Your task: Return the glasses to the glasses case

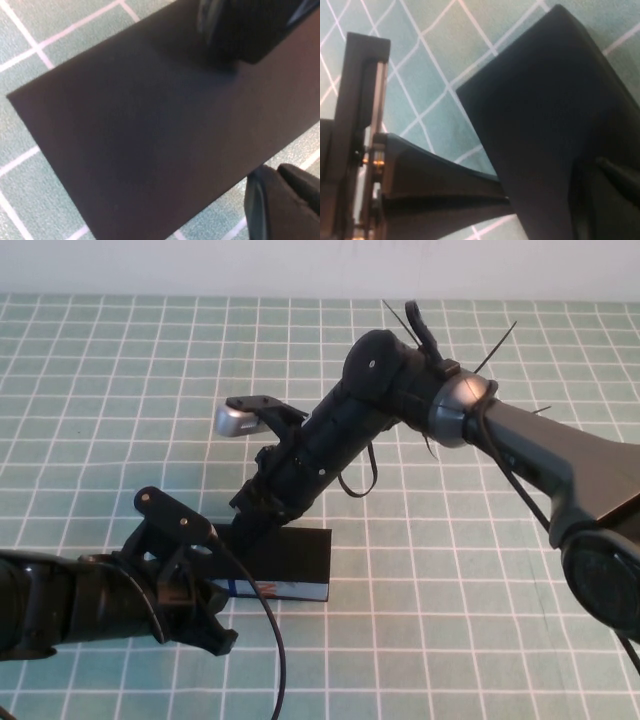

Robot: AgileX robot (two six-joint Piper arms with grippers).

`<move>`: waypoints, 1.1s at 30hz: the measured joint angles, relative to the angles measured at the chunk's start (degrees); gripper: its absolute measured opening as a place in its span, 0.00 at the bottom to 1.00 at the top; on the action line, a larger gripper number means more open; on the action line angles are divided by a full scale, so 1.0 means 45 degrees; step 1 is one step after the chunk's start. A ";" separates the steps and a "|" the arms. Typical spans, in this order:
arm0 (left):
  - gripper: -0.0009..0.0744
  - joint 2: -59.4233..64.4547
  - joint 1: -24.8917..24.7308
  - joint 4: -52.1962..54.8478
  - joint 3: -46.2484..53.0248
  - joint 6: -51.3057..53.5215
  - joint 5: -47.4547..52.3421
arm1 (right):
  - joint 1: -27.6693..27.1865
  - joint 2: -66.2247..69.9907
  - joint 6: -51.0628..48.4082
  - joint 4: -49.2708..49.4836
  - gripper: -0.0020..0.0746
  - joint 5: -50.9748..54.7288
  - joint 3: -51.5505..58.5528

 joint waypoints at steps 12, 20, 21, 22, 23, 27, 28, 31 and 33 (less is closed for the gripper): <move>0.01 -0.2318 0.0000 0.3041 -0.0823 0.0098 0.6411 | -0.0026 -0.3073 -0.0111 -0.1724 0.01 0.0125 0.0073; 0.01 -0.2818 -0.0018 1.3402 -0.3322 -0.9306 1.0520 | -0.0048 -0.6611 -0.0111 -0.1583 0.01 0.0316 0.0101; 0.01 -0.2818 -0.0018 1.4470 -0.3627 -1.0442 1.0631 | -0.0048 -0.6966 -0.0111 -0.1536 0.01 0.0375 0.0101; 0.01 -0.2851 -0.0018 1.5699 -0.4013 -1.1705 1.0729 | -0.0048 -0.7392 -0.0111 -0.1514 0.01 0.0414 0.0101; 0.01 -0.2881 -0.0018 1.6797 -0.4409 -1.2793 1.0821 | -0.0048 -0.7816 -0.0111 -0.1514 0.01 0.0454 0.0101; 0.01 -0.3428 -0.0018 1.9473 -0.5942 -1.5089 1.0872 | -0.0048 -0.9308 0.0221 -0.2245 0.01 0.0534 0.0159; 0.01 -0.3700 -0.0018 1.9851 -0.6316 -1.5413 1.0843 | -0.0048 -0.9691 0.0491 -0.2757 0.01 0.0546 0.0260; 0.01 -0.4818 -0.0018 2.0479 -0.7110 -1.6243 1.0152 | -0.0048 -1.0729 0.1540 -0.4688 0.01 0.0599 0.0711; 0.01 -0.5645 -0.0018 2.0593 -0.7287 -1.6786 0.9313 | -0.0048 -1.1406 0.2275 -0.6166 0.01 0.0629 0.1243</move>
